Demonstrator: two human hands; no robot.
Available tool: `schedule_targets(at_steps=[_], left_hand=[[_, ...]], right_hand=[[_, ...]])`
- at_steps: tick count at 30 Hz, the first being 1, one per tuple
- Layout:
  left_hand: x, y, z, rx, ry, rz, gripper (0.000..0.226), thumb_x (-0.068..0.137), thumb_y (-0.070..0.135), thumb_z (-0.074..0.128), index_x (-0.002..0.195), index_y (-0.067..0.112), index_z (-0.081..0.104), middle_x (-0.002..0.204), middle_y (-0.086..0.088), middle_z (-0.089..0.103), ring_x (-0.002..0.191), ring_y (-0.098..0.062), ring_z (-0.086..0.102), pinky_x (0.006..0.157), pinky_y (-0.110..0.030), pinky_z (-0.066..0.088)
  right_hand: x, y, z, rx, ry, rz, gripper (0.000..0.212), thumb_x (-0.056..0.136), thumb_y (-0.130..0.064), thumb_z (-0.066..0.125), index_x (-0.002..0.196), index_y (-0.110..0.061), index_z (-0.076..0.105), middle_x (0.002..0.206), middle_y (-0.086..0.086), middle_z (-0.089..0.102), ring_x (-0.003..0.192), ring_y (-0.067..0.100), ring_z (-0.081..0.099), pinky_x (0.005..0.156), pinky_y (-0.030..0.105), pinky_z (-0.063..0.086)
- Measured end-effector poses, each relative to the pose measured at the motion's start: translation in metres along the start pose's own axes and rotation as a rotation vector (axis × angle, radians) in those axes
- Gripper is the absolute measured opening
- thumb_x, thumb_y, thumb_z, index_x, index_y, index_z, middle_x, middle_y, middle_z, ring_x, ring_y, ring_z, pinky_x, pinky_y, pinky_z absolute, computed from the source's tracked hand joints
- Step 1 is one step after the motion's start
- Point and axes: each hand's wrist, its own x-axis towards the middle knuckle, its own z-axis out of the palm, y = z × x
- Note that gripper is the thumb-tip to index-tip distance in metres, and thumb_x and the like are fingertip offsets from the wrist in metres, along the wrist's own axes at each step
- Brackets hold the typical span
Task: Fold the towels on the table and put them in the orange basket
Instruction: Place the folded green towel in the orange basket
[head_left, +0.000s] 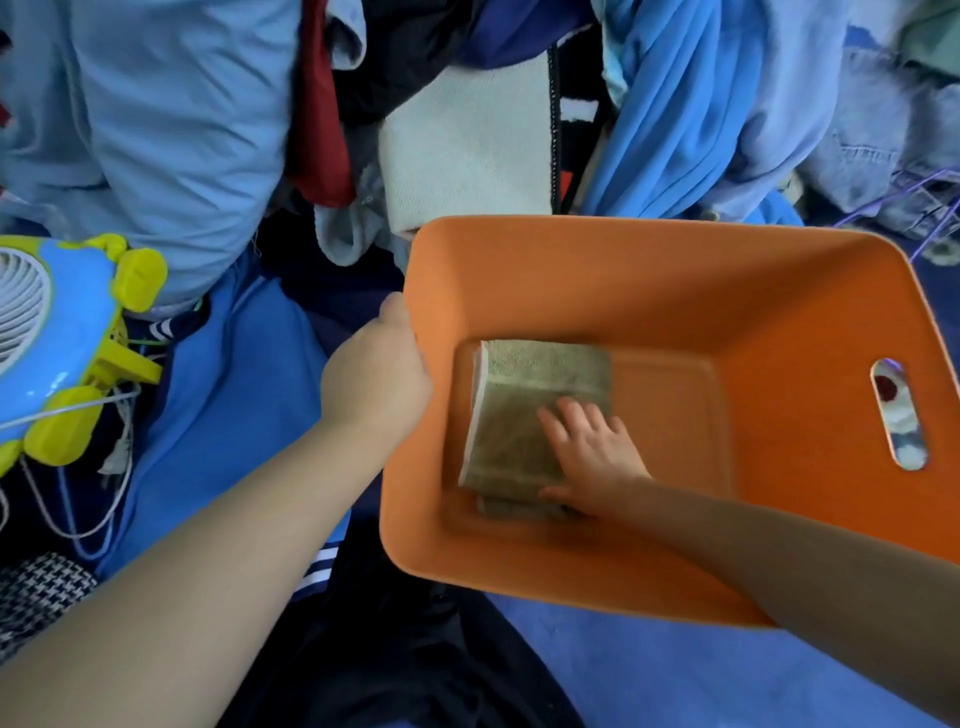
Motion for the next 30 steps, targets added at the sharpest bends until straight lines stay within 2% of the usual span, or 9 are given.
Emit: schedule_targets(at_steps=[2, 5, 9, 12, 16, 20, 24, 27, 30], left_hand=[[0.0, 0.001, 0.002, 0.029, -0.013, 0.005, 0.022, 0.09, 0.003, 0.046, 0.112, 0.003, 0.041, 0.056, 0.003, 0.032, 0.047, -0.011, 0.031, 0.039, -0.026, 0.018], [0.0, 0.0, 0.004, 0.043, -0.015, -0.001, 0.031, 0.091, 0.004, 0.046, 0.121, 0.002, 0.039, 0.057, 0.004, 0.031, 0.047, -0.01, 0.03, 0.04, -0.025, 0.019], [-0.001, -0.001, 0.003, 0.068, -0.029, 0.006, 0.037, 0.091, 0.004, 0.046, 0.126, 0.001, 0.036, 0.056, 0.004, 0.03, 0.046, -0.009, 0.03, 0.04, -0.025, 0.018], [0.0, -0.002, 0.003, 0.081, -0.037, 0.006, 0.033, 0.091, 0.004, 0.046, 0.123, 0.001, 0.037, 0.055, 0.003, 0.03, 0.046, -0.01, 0.029, 0.039, -0.025, 0.018], [0.002, 0.0, 0.003, 0.095, -0.049, -0.003, 0.031, 0.091, 0.003, 0.045, 0.122, 0.0, 0.038, 0.055, 0.002, 0.03, 0.045, -0.011, 0.029, 0.039, -0.025, 0.017], [0.002, 0.002, 0.004, 0.106, -0.048, -0.007, 0.035, 0.092, 0.003, 0.044, 0.125, 0.0, 0.036, 0.055, 0.002, 0.03, 0.045, -0.011, 0.029, 0.039, -0.025, 0.016], [0.003, 0.0, 0.006, 0.106, -0.04, -0.014, 0.033, 0.091, 0.002, 0.044, 0.123, 0.0, 0.037, 0.054, 0.002, 0.031, 0.044, -0.011, 0.029, 0.039, -0.025, 0.017], [0.004, -0.001, 0.007, 0.085, -0.038, -0.029, 0.029, 0.091, 0.002, 0.044, 0.119, 0.0, 0.039, 0.053, 0.001, 0.032, 0.044, -0.011, 0.03, 0.039, -0.025, 0.018], [0.002, 0.0, 0.008, 0.076, -0.032, -0.035, 0.031, 0.091, 0.003, 0.044, 0.121, 0.0, 0.039, 0.053, 0.002, 0.032, 0.044, -0.011, 0.03, 0.039, -0.026, 0.016]], right_hand=[[0.0, -0.005, 0.001, -0.192, -0.04, -0.205, 0.078, 0.081, -0.046, 0.061, 0.141, -0.015, 0.022, 0.144, 0.012, 0.026, 0.132, 0.031, 0.026, 0.106, 0.044, 0.029], [0.005, -0.017, 0.003, -0.319, -0.117, -0.288, 0.057, 0.087, -0.021, 0.056, 0.136, -0.009, 0.029, 0.139, 0.014, 0.032, 0.125, 0.032, 0.034, 0.098, 0.043, 0.037], [0.009, -0.02, -0.003, -0.323, -0.129, -0.326, 0.038, 0.09, -0.003, 0.045, 0.127, -0.006, 0.038, 0.132, 0.016, 0.038, 0.114, 0.033, 0.044, 0.074, 0.038, 0.046], [0.005, -0.006, -0.013, -0.289, -0.049, -0.407, 0.03, 0.091, -0.004, 0.04, 0.121, -0.005, 0.041, 0.129, 0.016, 0.039, 0.108, 0.032, 0.046, 0.064, 0.037, 0.045], [0.001, 0.013, -0.009, -0.419, -0.152, -0.539, 0.028, 0.093, -0.012, 0.041, 0.12, -0.006, 0.043, 0.132, 0.015, 0.039, 0.114, 0.032, 0.042, 0.071, 0.04, 0.046], [-0.001, 0.017, 0.014, -0.487, -0.302, -0.568, 0.043, 0.094, -0.024, 0.042, 0.132, -0.007, 0.035, 0.148, 0.016, 0.023, 0.131, 0.032, 0.029, 0.1, 0.045, 0.035], [-0.002, 0.02, 0.009, -0.285, -0.243, -0.455, 0.055, 0.091, -0.045, 0.041, 0.135, -0.012, 0.035, 0.148, 0.01, 0.028, 0.134, 0.027, 0.028, 0.11, 0.044, 0.025], [-0.001, 0.028, 0.0, -0.028, -0.038, -0.045, 0.054, 0.09, -0.04, 0.047, 0.137, -0.017, 0.032, 0.143, 0.008, 0.03, 0.131, 0.029, 0.031, 0.105, 0.044, 0.034], [-0.001, 0.037, 0.0, 0.219, -0.135, 0.255, 0.072, 0.089, -0.037, 0.054, 0.145, -0.02, 0.012, 0.136, 0.016, 0.034, 0.118, 0.032, 0.046, 0.093, 0.04, 0.047]])
